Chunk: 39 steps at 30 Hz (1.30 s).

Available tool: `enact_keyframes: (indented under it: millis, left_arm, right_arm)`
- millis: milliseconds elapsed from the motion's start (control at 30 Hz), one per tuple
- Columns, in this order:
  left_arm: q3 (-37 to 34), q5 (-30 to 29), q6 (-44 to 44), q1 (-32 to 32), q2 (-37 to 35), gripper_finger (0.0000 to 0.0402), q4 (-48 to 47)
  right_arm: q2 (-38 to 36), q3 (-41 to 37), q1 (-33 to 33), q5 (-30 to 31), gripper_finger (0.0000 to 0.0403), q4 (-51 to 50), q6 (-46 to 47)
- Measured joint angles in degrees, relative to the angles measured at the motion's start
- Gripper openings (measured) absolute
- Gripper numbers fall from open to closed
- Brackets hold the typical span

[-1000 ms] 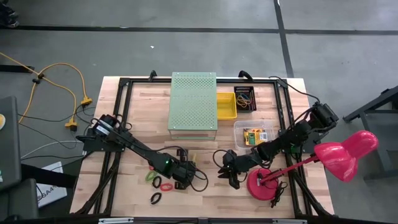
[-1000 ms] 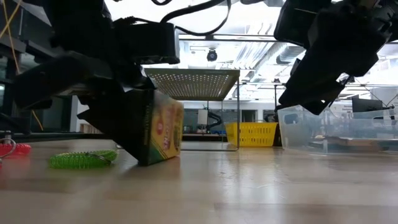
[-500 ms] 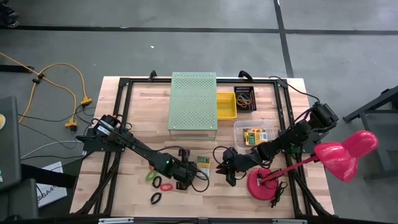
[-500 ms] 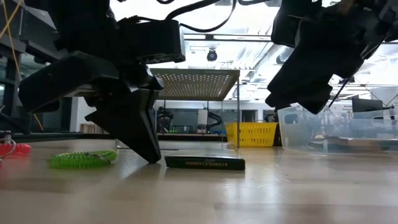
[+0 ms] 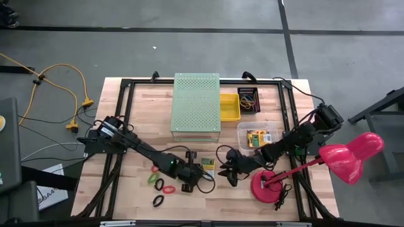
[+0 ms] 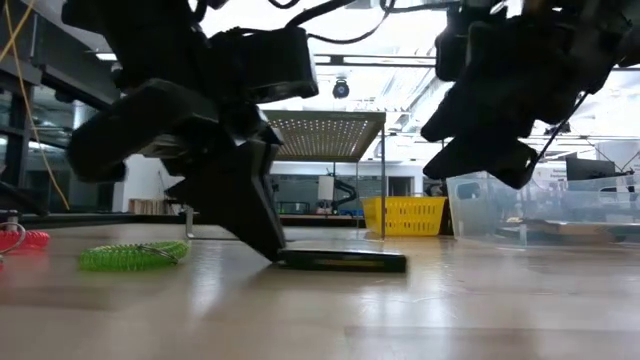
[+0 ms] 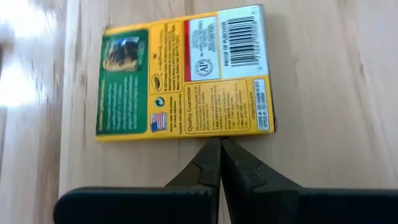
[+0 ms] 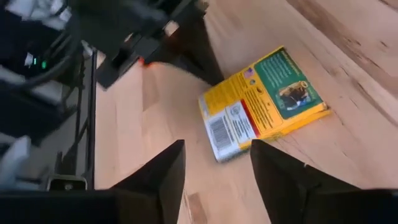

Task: Pick & Place Office Desk Supplies
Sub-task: Put the crayon box into the transparent bin

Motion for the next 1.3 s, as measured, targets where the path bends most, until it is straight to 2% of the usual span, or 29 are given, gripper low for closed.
enact_keyframes:
  millis: [167,333,933,1300]
  left_arm:
    - [0.00,-0.20,2.29,0.03,0.03,0.0001,2.71]
    - [0.00,-0.41,3.21,0.12,0.01,0.0001,3.17]
    - [0.00,-2.12,3.84,0.23,-0.08,0.0001,3.14]
    - [0.33,-0.73,2.85,0.60,3.51,0.0001,6.28]
  right_arm:
    - [3.70,0.02,-0.89,-2.53,0.0183,1.30,6.98]
    - [6.74,0.05,-1.54,-6.19,0.0185,2.30,10.16]
    - [6.98,0.01,-2.02,-4.74,0.0185,2.58,10.56]
    - [6.96,0.03,-2.02,-4.70,0.0185,3.03,10.62]
